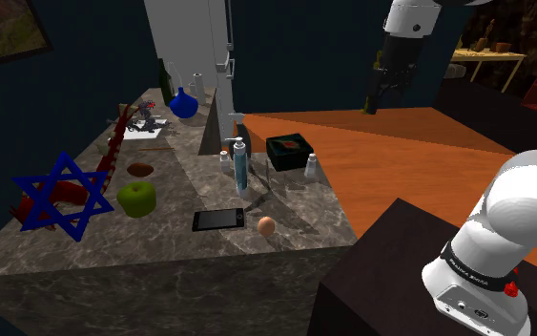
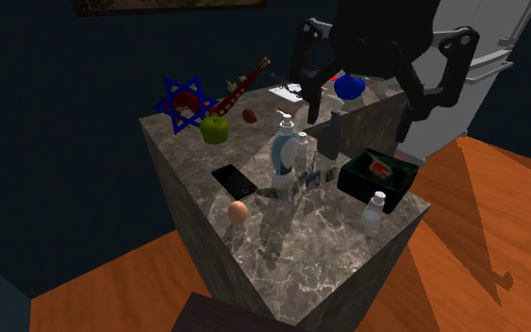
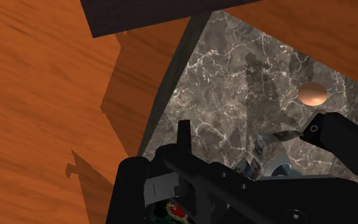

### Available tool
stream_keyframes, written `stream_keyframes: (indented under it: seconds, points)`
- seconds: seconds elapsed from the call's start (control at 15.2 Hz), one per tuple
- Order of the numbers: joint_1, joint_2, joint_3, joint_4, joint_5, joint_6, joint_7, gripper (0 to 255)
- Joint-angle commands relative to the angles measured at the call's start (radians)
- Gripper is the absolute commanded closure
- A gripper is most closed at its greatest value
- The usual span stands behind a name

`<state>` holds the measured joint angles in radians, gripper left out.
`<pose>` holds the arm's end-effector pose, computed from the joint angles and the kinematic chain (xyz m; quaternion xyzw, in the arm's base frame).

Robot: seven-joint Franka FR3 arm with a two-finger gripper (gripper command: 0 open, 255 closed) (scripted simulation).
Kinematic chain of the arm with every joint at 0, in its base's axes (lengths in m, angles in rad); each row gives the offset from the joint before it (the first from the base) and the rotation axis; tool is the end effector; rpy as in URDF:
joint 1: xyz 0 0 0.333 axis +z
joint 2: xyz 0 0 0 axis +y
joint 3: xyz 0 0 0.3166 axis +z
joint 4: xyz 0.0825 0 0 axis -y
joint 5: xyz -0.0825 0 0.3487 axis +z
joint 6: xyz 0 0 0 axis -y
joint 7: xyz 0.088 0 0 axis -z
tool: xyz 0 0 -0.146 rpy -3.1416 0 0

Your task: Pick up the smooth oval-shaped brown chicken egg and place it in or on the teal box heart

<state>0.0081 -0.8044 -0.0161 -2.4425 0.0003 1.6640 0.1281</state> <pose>0.2743 -0.0031 0.5272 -0.9977 0.0656 -0.0125 0.0067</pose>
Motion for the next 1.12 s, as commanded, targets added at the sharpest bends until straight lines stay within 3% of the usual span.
stream_keyframes:
  seconds: [0.0,0.53,1.06]
  points:
    - [0.0,0.0,0.0,0.0,0.0,0.0,0.0,0]
    - [0.043,0.05,0.127,-0.192,0.065,0.297,0.139,0]
    - [0.069,0.248,0.277,-0.281,0.101,0.634,0.296,0]
